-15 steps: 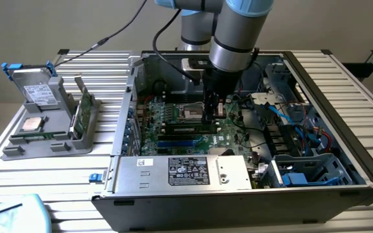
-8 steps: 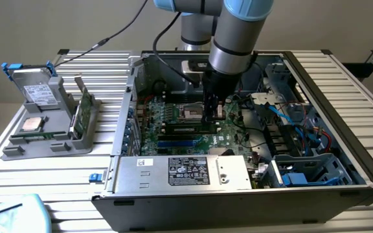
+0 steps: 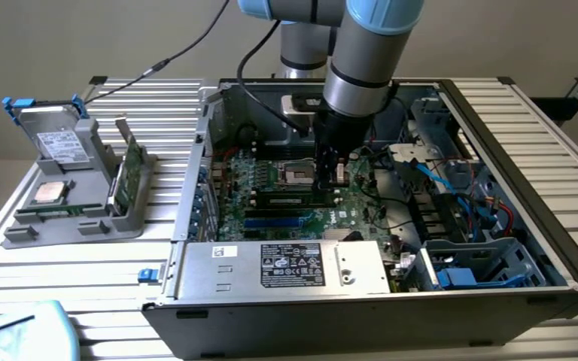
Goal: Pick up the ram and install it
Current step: 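Press down the ram until it locks into place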
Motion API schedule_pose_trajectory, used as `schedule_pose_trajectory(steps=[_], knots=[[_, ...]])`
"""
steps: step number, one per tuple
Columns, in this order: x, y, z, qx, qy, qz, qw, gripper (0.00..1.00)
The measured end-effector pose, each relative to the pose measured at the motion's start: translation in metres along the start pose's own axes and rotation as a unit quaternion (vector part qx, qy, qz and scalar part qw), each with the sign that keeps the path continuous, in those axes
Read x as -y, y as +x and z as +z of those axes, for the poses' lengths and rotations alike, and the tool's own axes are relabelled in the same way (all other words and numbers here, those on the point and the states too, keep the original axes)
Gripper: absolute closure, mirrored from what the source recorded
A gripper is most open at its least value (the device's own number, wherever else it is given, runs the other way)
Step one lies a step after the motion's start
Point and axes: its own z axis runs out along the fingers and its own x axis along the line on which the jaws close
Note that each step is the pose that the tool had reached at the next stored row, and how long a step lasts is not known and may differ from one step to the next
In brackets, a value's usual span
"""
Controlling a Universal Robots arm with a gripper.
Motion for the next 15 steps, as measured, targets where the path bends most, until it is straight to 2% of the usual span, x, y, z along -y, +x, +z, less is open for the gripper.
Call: schedule_pose_trajectory(steps=[4, 8, 15], knots=[[-0.0002, 0.000, -0.0013, 0.0006, 0.0002, 0.000, 1.0000, 0.89], [-0.0030, 0.000, -0.0080, 0.0001, 0.0000, 0.000, 1.0000, 0.89], [-0.0209, -0.003, -0.0058, -0.0004, 0.0050, 0.000, 1.0000, 0.89]])
